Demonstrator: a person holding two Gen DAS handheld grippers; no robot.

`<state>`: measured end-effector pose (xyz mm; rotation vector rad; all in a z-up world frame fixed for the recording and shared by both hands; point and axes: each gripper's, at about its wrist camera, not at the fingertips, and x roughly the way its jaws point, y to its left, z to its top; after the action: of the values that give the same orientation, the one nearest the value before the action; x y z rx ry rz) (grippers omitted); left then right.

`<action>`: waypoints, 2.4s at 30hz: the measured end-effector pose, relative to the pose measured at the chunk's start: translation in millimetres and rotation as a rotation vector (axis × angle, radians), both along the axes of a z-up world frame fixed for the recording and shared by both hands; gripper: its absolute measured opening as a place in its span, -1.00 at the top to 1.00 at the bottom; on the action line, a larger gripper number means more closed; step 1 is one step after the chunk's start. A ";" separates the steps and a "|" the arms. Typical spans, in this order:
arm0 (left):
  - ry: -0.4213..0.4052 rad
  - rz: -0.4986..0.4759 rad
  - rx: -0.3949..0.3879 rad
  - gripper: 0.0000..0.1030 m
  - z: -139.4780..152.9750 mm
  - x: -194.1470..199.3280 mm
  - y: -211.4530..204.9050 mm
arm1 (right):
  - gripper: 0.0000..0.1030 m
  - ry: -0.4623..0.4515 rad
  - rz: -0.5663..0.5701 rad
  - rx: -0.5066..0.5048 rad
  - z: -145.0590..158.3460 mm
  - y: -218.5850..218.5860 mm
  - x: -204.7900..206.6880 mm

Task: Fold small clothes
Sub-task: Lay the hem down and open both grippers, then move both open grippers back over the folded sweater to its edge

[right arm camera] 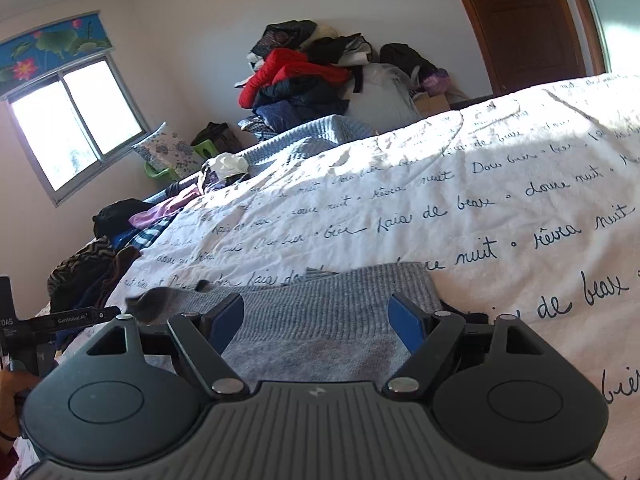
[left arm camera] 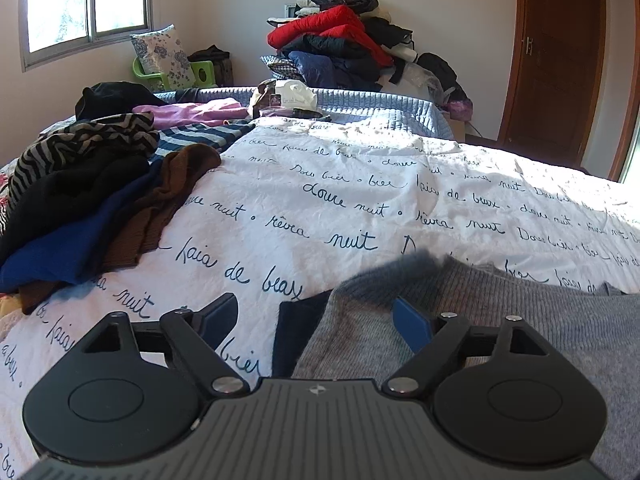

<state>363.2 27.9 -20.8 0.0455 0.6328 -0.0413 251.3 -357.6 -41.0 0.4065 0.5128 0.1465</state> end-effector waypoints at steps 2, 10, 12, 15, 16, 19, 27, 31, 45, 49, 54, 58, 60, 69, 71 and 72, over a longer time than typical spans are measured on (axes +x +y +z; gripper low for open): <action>-0.005 -0.007 0.016 -0.67 0.0 -8.6 2.5 | -0.55 0.001 0.059 -0.039 2.5 12.5 -10.2; 0.044 -0.031 0.029 -0.68 -8.5 -40.5 15.5 | -0.72 0.102 0.184 -0.306 -15.2 57.6 -27.7; 0.057 -0.039 0.033 -0.68 -13.0 -51.8 19.9 | -0.72 0.132 0.111 -0.356 -21.0 56.3 -29.5; 0.079 -0.049 0.025 -0.71 -19.9 -68.5 30.7 | -0.72 0.072 0.110 -0.295 -12.0 51.6 -48.2; 0.085 -0.047 0.022 -0.71 -21.9 -72.8 34.4 | -0.72 0.052 0.123 -0.286 -8.4 53.1 -53.8; 0.109 -0.044 0.008 -0.72 -28.6 -84.7 45.9 | -0.76 0.052 0.179 -0.349 -8.1 66.8 -58.2; 0.070 -0.024 0.066 -0.74 -29.1 -114.6 50.7 | -0.77 0.089 0.158 -0.380 -18.5 82.0 -66.5; 0.050 0.003 0.091 -0.78 -26.0 -123.2 45.2 | -0.77 0.047 0.174 -0.363 -4.9 95.2 -77.5; 0.022 0.026 0.100 -0.81 -22.9 -146.9 39.3 | -0.77 0.008 0.273 -0.372 1.7 160.8 -108.7; 0.024 0.051 0.087 -0.81 -23.6 -152.5 45.8 | -0.77 0.019 0.292 -0.361 -2.4 173.6 -112.1; 0.029 0.065 0.078 -0.82 -26.4 -158.5 49.7 | -0.77 0.044 0.288 -0.358 -8.1 186.7 -113.9; 0.030 0.070 0.083 -0.83 -27.1 -161.9 50.8 | -0.77 0.050 0.298 -0.379 -11.2 198.6 -117.1; 0.028 0.072 0.082 -0.83 -26.6 -163.2 51.9 | -0.77 0.046 0.295 -0.405 -12.2 205.8 -119.3; 0.032 0.082 0.080 -0.83 -29.0 -169.0 59.5 | -0.77 0.035 0.305 -0.477 -18.5 230.3 -126.6; 0.034 0.083 0.080 -0.83 -29.9 -169.7 61.3 | -0.77 0.034 0.314 -0.496 -20.1 233.9 -127.2; 0.035 0.084 0.080 -0.83 -30.4 -169.9 61.9 | -0.77 0.032 0.318 -0.507 -20.9 235.8 -127.0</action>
<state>193.3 89.8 -51.3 0.0961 0.6707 0.0645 124.2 -121.9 -61.9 -0.1708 0.6222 0.3080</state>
